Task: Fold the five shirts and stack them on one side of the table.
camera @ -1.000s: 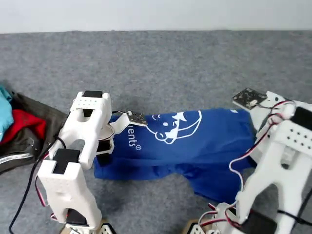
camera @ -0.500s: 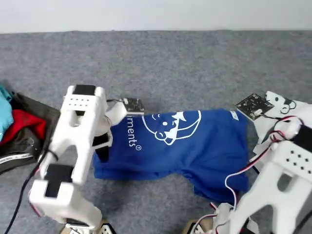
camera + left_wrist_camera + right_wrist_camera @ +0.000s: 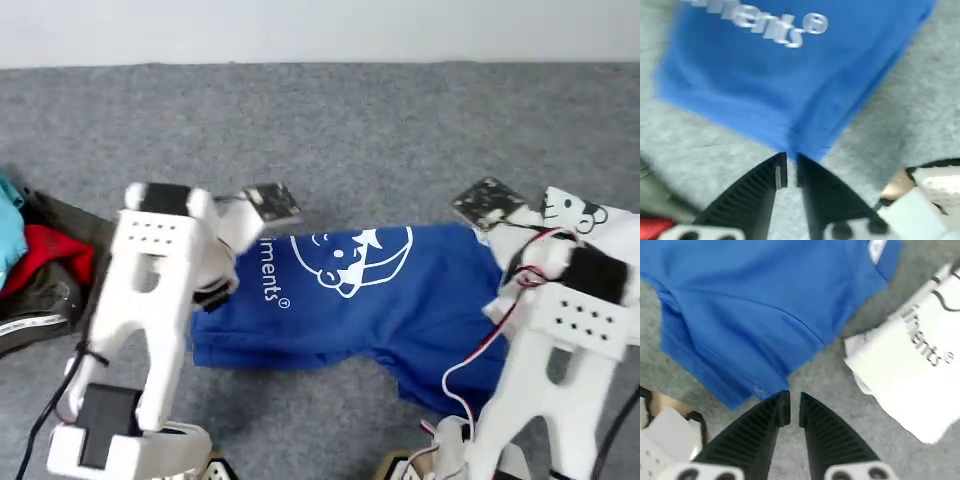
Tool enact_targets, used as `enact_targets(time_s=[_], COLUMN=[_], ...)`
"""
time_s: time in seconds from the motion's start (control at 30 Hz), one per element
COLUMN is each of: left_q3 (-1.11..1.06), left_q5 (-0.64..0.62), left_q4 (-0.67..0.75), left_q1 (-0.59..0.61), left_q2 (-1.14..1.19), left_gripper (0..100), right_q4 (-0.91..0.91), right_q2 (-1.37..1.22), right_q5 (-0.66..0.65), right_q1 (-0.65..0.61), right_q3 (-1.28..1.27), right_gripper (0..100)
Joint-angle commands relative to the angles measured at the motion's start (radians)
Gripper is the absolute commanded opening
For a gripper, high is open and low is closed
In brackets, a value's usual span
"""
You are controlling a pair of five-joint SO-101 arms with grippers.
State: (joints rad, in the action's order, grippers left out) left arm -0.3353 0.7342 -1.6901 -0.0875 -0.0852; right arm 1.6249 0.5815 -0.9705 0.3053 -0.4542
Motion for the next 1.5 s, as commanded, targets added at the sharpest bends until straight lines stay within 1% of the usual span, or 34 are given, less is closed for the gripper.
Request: enact_targets(time_s=[0.0,0.07,0.13,0.23,0.33,0.47,0.57,0.67,0.87,1.07,1.17,1.3,1.47], left_q3=[-0.084,-0.139,-0.179,-0.217,-0.260,-0.318,-0.320,-0.297,-0.232,-0.222,-0.220,-0.213,-0.097], left_q5=[-0.040,-0.095,-0.106,-0.104,-0.103,-0.101,-0.107,-0.118,-0.245,-0.333,-0.354,-0.381,-0.402], left_q4=[0.138,0.252,0.307,0.304,0.259,0.247,0.249,0.244,0.242,0.245,0.252,0.284,0.288], left_q1=[-0.038,-0.037,-0.037,-0.038,-0.037,-0.041,-0.037,-0.037,-0.048,-0.143,-0.213,-0.305,-0.417], left_q2=[0.052,0.100,0.147,0.203,0.244,0.256,0.212,0.114,-0.121,-0.259,-0.259,-0.216,-0.101], left_gripper=[2,2,2,2,2,2,2,2,2,2,2,2,9], right_q4=[-0.016,-0.013,-0.004,0.016,0.024,0.022,0.022,0.022,0.022,0.088,0.143,0.151,0.148], right_q2=[0.028,0.030,0.031,0.039,0.039,0.039,0.039,0.039,0.038,0.041,0.047,0.116,0.252], right_q5=[0.077,0.104,0.112,0.106,0.106,0.106,0.106,0.106,0.106,0.107,0.112,0.110,0.095], right_q1=[-0.068,-0.073,-0.071,-0.047,-0.004,0.048,0.054,0.048,0.054,0.070,0.131,0.255,0.355], right_q3=[-0.017,-0.037,-0.048,-0.055,-0.055,-0.060,-0.060,-0.060,-0.060,-0.034,0.041,0.127,0.144], right_gripper=[2.6,2.6,2.5,2.5,2.5,2.5,2.5,2.5,2.6,2.2,2.1,2.4,2.5])
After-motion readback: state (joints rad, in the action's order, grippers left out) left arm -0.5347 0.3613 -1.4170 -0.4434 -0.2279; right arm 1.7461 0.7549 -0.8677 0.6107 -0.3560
